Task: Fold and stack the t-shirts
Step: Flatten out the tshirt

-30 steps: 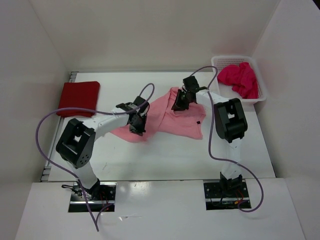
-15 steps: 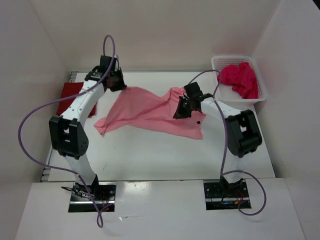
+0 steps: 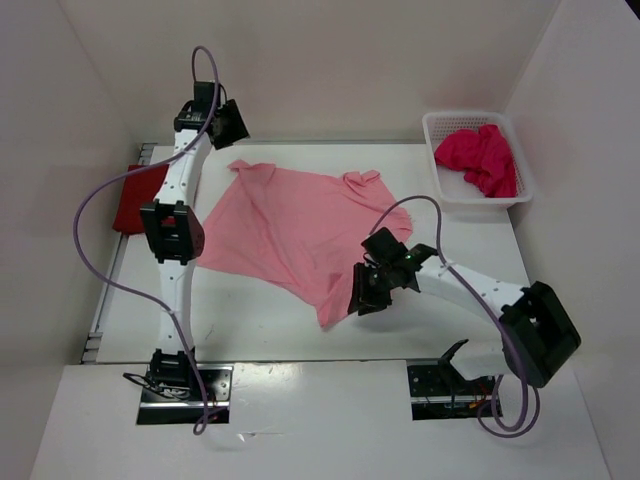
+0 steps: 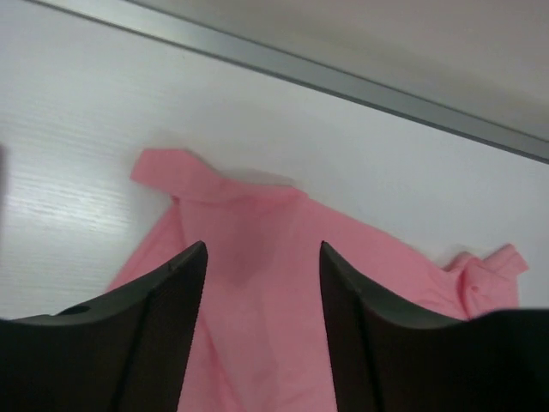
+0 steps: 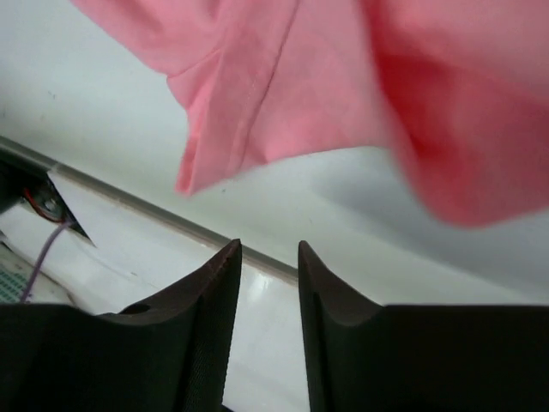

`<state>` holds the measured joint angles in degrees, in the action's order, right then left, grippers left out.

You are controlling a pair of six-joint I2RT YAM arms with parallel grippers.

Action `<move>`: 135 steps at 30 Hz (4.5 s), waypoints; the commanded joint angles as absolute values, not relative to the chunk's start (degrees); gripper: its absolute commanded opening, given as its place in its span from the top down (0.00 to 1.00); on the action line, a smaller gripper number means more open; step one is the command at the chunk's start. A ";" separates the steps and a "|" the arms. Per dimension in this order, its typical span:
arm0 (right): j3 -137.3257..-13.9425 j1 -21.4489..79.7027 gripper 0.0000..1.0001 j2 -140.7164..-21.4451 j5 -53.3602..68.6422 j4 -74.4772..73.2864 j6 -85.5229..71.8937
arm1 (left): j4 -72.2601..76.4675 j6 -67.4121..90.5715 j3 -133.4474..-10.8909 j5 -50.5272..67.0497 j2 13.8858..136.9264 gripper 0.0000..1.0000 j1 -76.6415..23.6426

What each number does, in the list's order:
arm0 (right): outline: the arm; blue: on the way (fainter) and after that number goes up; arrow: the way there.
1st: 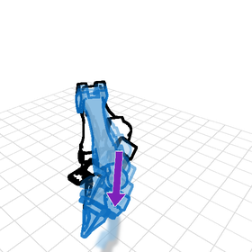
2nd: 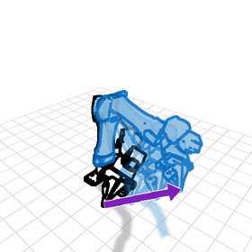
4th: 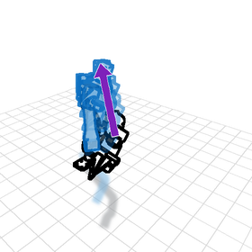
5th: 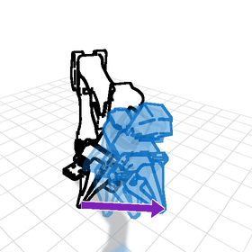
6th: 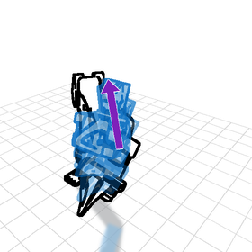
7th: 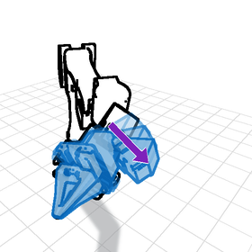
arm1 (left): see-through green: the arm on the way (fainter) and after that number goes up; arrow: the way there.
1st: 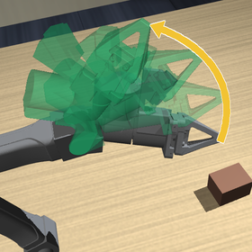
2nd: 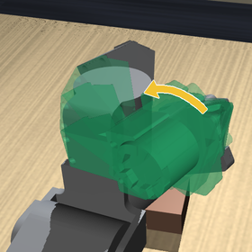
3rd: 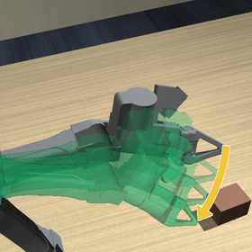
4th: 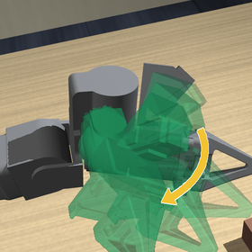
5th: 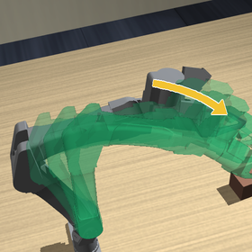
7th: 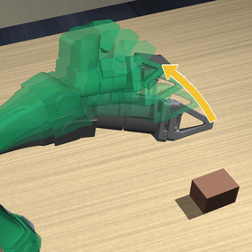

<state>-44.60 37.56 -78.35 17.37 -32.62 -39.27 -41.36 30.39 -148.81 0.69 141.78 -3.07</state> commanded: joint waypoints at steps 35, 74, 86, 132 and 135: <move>-55.81 31.55 0.71 -89.38 6.17 -22.94 -37.00 | -14.24 39.82 -52.21 16.88 96.06 0.62 23.38; -49.23 35.06 0.89 -76.48 11.32 -39.71 -40.59 | -17.06 40.07 -51.77 19.69 80.24 1.00 18.72; -45.16 30.18 0.52 -65.02 19.25 -45.89 -45.54 | -16.44 42.19 -54.32 22.24 78.31 1.00 18.72; -42.02 3.08 0.54 -78.92 7.12 -22.31 -46.50 | -14.86 41.57 -50.63 24.60 78.05 1.00 17.58; -42.01 2.55 0.54 -81.04 4.67 -23.72 -45.88 | -14.85 41.57 -50.63 25.22 78.05 1.00 17.58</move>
<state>-42.52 2.66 -80.25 6.85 -23.75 -45.60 -17.12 42.22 -50.26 23.07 78.32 17.85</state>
